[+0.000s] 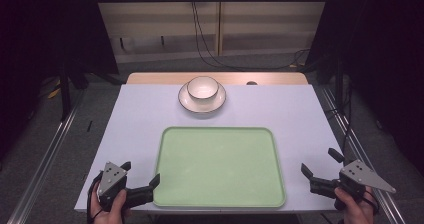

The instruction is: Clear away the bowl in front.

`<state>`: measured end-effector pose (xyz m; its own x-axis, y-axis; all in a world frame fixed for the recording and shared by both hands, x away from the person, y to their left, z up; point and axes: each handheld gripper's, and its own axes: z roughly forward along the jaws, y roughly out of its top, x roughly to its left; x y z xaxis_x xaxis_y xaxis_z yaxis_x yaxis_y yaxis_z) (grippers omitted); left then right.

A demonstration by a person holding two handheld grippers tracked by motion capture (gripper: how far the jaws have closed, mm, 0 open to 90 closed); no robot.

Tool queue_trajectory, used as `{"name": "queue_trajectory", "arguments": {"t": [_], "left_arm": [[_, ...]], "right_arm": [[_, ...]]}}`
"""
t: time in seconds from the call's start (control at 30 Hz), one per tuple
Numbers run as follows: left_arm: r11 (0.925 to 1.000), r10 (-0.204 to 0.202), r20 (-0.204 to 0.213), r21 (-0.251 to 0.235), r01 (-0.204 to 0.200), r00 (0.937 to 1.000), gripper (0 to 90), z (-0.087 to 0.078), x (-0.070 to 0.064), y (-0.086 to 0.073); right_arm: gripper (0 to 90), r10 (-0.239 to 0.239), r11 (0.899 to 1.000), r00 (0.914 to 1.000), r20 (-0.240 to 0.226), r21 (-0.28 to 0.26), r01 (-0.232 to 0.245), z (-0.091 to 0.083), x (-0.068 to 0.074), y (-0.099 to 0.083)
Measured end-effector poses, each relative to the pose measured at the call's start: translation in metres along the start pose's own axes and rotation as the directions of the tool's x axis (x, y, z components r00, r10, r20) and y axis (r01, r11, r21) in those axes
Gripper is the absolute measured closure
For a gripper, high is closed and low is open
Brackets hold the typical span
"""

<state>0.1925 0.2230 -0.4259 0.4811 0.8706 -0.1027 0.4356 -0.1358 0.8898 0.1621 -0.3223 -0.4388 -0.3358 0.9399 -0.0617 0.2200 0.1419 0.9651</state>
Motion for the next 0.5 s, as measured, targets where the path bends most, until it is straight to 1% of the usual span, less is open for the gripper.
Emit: {"name": "queue_trajectory", "arguments": {"t": [0.03,0.07,0.1,0.13,0.2,0.23,0.3,0.37,0.4,0.43,0.5], "left_arm": [[1.0,0.001,0.001,-0.001,-0.001,1.0,1.7,0.0,-0.0002,0.0001],[1.0,0.002,-0.009,-0.001,-0.002,1.0,1.6,0.0001,-0.0004,0.0002],[1.0,-0.004,-0.019,-0.006,0.004,0.9998,1.7,0.0,-0.0006,0.0002],[0.9999,-0.005,-0.021,-0.01,0.005,0.9998,1.6,0.0002,-0.0005,0.0002],[1.0,-0.002,-0.002,0.002,0.002,1.0,1.6,0.0002,0.0007,0.0003],[1.0,0.005,-0.006,0.002,-0.005,1.0,1.7,0.0002,0.0001,0.0003],[0.9997,0.022,0.001,0.009,-0.022,0.9998,1.6,0.0004,-0.0015,0.0003],[0.9992,0.035,0.018,0.015,-0.036,0.9992,1.7,0.0012,-0.0031,0.0007],[0.9995,0.029,0.016,0.011,-0.029,0.9995,1.8,0.0018,-0.0053,0.0006],[0.999,0.04,0.017,0.018,-0.041,0.999,2.0,0.0017,-0.0056,0.0008],[0.9986,0.049,0.023,0.021,-0.05,0.9985,2.1,0.0019,-0.0069,0.0009]], "right_arm": [[2.7,0.0,1.0,1.0,0.0,0.0,0.0,0.0,0.0,0.0],[2.7,0.001,1.0,1.0,-0.005,0.001,-0.001,0.0001,0.0,-0.0002],[2.7,0.0,1.0,1.0,0.004,0.001,0.0,0.0006,0.0007,-0.0003],[2.7,0.002,1.0,1.0,-0.001,0.002,-0.002,0.0005,0.0009,-0.0002],[2.7,0.007,1.0,0.9999,-0.013,-0.006,-0.007,0.0006,0.0015,0.0],[2.7,0.01,1.0,0.9999,-0.013,-0.002,-0.01,0.0,0.0022,0.0002],[2.7,0.009,1.0,0.9998,-0.016,-0.001,-0.009,0.0,0.0024,-0.0001],[2.7,0.004,1.0,0.9996,-0.029,0.001,-0.004,0.0003,0.0026,-0.0005],[2.7,0.005,1.0,0.9997,-0.023,-0.002,-0.005,0.0005,0.0028,-0.0006],[2.7,0.005,1.0,0.9997,-0.022,-0.002,-0.005,0.0001,0.003,-0.0006],[2.7,0.006,1.0,0.9997,-0.023,0.001,-0.006,0.0,0.003,-0.0008]]}}
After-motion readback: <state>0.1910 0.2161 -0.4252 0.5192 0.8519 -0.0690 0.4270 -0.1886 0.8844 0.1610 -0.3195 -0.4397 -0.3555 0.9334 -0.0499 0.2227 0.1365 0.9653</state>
